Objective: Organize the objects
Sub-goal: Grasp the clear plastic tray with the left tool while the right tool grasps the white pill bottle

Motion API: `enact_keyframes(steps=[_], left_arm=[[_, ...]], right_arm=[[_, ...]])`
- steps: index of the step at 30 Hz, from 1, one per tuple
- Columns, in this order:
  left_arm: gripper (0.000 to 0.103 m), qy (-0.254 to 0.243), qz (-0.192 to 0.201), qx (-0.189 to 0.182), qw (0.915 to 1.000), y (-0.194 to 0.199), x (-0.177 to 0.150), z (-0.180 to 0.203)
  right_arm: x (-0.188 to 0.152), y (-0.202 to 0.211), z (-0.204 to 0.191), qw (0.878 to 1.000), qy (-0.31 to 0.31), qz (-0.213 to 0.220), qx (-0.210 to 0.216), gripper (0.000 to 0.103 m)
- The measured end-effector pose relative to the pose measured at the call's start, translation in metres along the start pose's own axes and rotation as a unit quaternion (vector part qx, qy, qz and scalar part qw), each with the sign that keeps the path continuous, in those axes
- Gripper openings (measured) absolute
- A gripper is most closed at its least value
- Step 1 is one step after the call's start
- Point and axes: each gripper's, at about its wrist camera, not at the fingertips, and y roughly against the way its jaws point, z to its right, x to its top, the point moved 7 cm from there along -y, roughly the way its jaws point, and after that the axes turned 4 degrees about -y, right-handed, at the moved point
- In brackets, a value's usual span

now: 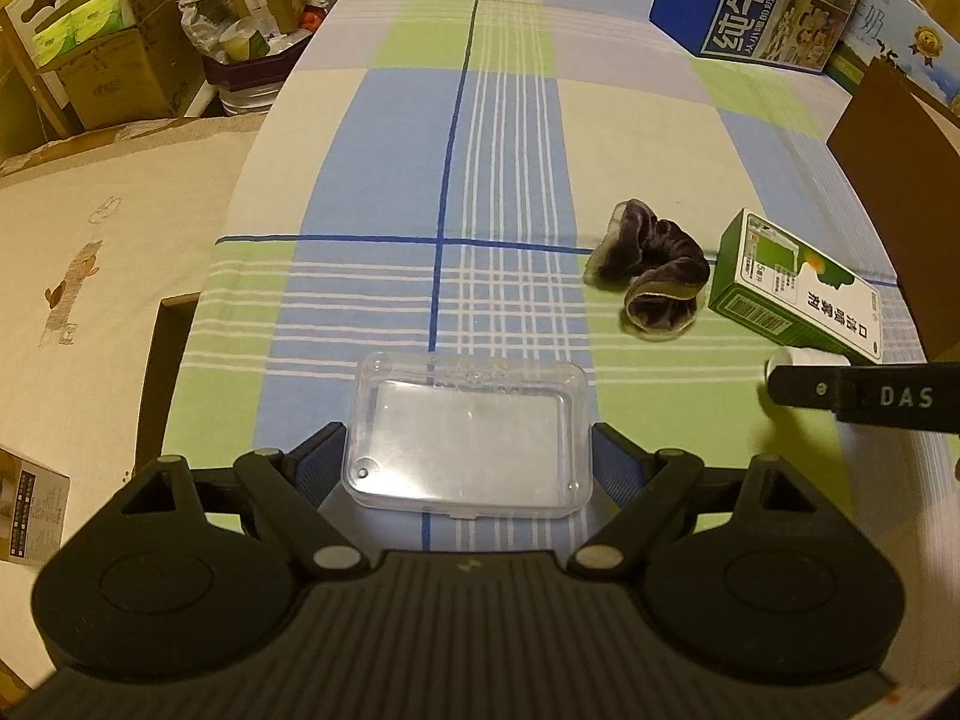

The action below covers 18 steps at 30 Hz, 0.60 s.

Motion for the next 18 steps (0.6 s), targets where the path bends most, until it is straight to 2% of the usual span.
enact_keyframes(steps=[9,18], left_arm=[[0.084,0.000,-0.004,0.000,1.0000,0.001,-0.002,0.003],[0.084,-0.007,-0.012,-0.001,0.9999,0.005,-0.009,0.015]], right_arm=[[-0.010,0.002,-0.005,0.998,0.066,-0.011,0.006,0.046],[-0.033,0.016,0.011,0.993,0.117,-0.027,0.013,0.045]])
